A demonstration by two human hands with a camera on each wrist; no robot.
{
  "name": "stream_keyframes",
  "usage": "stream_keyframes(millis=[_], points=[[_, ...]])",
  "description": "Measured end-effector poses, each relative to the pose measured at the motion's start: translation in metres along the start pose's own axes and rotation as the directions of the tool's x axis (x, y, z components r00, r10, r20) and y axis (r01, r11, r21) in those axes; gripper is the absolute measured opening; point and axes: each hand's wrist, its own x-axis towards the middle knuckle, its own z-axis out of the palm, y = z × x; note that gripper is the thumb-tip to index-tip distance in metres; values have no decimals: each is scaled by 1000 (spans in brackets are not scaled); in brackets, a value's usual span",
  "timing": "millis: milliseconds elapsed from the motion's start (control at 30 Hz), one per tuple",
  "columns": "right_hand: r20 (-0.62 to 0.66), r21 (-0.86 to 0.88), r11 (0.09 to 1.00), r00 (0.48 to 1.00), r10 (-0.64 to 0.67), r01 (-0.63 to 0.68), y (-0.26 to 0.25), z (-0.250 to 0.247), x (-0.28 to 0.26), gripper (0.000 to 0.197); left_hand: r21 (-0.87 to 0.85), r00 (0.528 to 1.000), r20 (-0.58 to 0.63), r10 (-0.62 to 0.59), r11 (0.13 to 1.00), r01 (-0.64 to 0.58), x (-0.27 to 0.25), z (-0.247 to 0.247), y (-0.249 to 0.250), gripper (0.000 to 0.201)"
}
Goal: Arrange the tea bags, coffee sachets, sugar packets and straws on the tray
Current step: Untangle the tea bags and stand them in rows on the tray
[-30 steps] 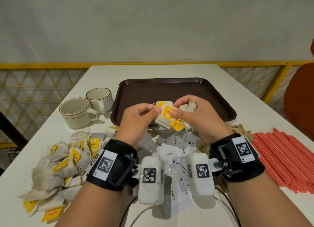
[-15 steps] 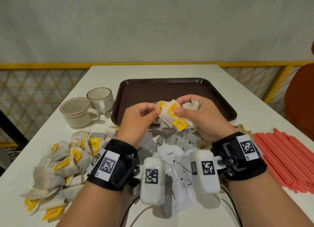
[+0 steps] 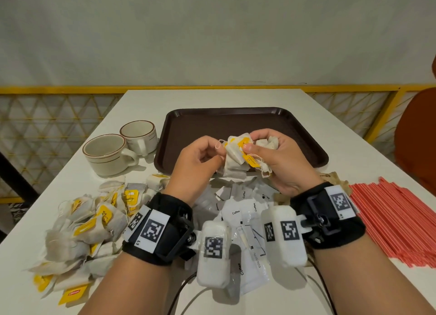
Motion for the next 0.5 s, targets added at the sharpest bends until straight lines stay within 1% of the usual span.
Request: stream_keyframes(millis=[133,233,367,500], points=[[-34,21,1000,999,4,-3,-1,2,0,15,23,1000,-3,-8,1000,8,-2,0,1,24],[-65,17,1000,998,-7,8,0,2,0,16,17,999,-24,-34,999,35,0,1,0,20],[-94,7,1000,995,-27,27,-1,2,0,16,-36,996,-55,-73,997,71,-1,2,0,11],[-108,-7,999,993,-48,48,-1,4,0,16,-35,995,-24,-98,995,97,-2,4,1,11]])
